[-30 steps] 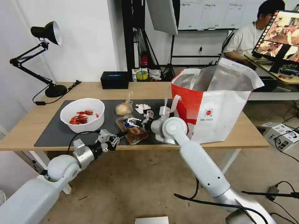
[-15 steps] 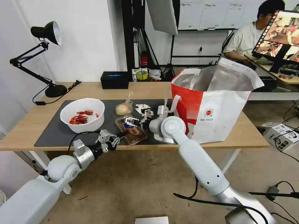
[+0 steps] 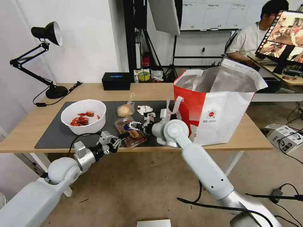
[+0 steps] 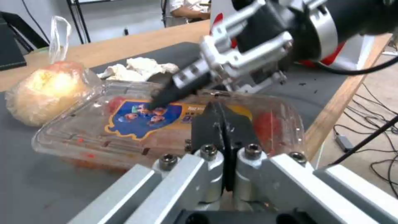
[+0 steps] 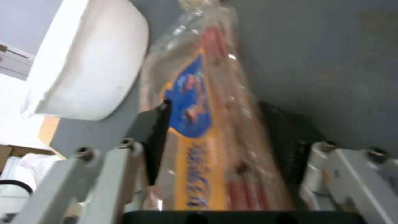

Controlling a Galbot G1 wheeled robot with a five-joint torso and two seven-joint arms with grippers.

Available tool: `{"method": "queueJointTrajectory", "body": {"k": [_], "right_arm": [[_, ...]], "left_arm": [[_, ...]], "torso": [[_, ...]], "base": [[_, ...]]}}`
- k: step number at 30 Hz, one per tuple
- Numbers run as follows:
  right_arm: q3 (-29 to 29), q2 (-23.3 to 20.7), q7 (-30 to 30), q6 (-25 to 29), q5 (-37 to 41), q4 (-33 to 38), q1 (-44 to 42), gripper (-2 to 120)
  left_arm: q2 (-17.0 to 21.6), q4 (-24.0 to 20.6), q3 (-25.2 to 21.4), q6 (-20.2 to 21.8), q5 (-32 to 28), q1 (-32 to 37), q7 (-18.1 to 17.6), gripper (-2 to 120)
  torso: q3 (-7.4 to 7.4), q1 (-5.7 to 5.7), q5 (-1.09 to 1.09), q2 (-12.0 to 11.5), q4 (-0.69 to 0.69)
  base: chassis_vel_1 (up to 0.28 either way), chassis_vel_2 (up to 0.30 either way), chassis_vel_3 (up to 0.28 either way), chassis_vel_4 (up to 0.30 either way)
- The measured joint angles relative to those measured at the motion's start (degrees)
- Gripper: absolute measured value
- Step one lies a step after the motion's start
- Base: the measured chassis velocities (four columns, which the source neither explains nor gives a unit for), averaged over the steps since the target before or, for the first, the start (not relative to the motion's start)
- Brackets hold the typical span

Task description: Pick up the trash from the table and place it into the takeout bag.

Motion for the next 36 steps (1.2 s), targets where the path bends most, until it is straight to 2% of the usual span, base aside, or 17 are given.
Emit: {"method": "queueJointTrajectory", "body": {"k": [3,4,7,8,11,14,20,24,27,30,31,36], "right_arm": [[0.3,-0.9,-0.2,0.0,0.0,0.6,-1.0,36],[0.3,-0.9,-0.2,0.0,0.0,0.6,-1.0,36],[0.8,-1.3,-0.3,0.1,0.1,0.8,-1.4,22],[0.8,-1.3,-0.3,0.1,0.1,0.8,-1.4,22],[1.2,-1.3,-0.3,0.1,0.3,0.8,-1.4,7],[1.3,-1.2,-0.3,0.1,0.3,0.8,-1.3,0],[1.4,-0.8,-0.1,0.1,0.3,0.6,-1.2,0],[2.1,-0.3,-0.1,0.1,0.2,0.6,-1.5,0],[2.6,0.1,-0.1,0.0,0.1,0.7,-1.6,0],[3.6,0.6,-0.6,0.0,0.0,1.3,-1.7,0],[3.6,0.6,-0.6,0.0,0.0,1.3,-1.7,0],[4.5,0.8,-1.2,0.0,0.0,2.7,-1.9,0]], "left_arm": [[0.0,0.0,0.0,0.0,-0.1,0.0,0.0,0],[0.0,0.0,0.0,0.0,-0.1,0.0,0.0,0],[0.1,-0.1,0.0,-0.1,-0.2,0.0,0.0,0],[0.1,-0.1,0.0,-0.1,-0.2,0.0,0.0,0],[0.3,-0.3,-0.2,-0.2,-0.4,0.3,0.0,0],[0.4,-0.5,-0.4,-0.3,-0.4,0.5,0.0,0],[0.4,-0.8,-1.9,-0.6,-0.7,1.5,-0.1,0],[0.8,-1.3,-4.9,-1.3,-1.1,3.6,-0.1,0],[0.9,-1.8,-7.6,-1.5,-1.4,5.5,-0.1,0],[0.5,-3.2,-12.8,-1.6,-1.8,10.0,-0.2,0],[0.5,-3.2,-12.8,-1.6,-1.8,10.0,-0.2,0],[-1.0,-5.1,-18.4,-2.1,-1.6,16.5,-0.2,0]], "torso": [[0.00,0.00,0.00,0.0,0.00],[0.00,0.00,0.00,0.0,0.00],[-0.01,0.00,0.01,0.0,0.01],[-0.01,0.00,0.01,0.0,0.01],[-0.01,0.00,0.00,0.0,0.00],[-0.01,0.00,0.00,0.0,0.00],[-0.01,0.00,0.00,0.0,-0.01],[0.00,0.00,-0.01,0.0,-0.01],[0.00,0.00,-0.01,0.0,0.01],[0.00,0.00,-0.01,0.0,0.00],[0.00,0.00,-0.01,0.0,0.00],[0.00,0.00,0.00,0.0,0.01]], "base": [[0.000,0.000,0.000,0.000],[0.000,0.000,0.000,0.000],[0.000,0.000,0.000,0.000],[0.000,0.000,0.000,0.000],[0.000,0.000,0.000,0.000],[0.000,0.000,0.000,0.000],[0.000,0.000,0.000,0.000],[0.000,0.000,0.000,0.000],[0.000,0.000,0.000,0.000],[0.000,0.000,0.000,0.000],[0.000,0.000,0.000,0.000],[0.000,0.000,0.000,0.000]]}}
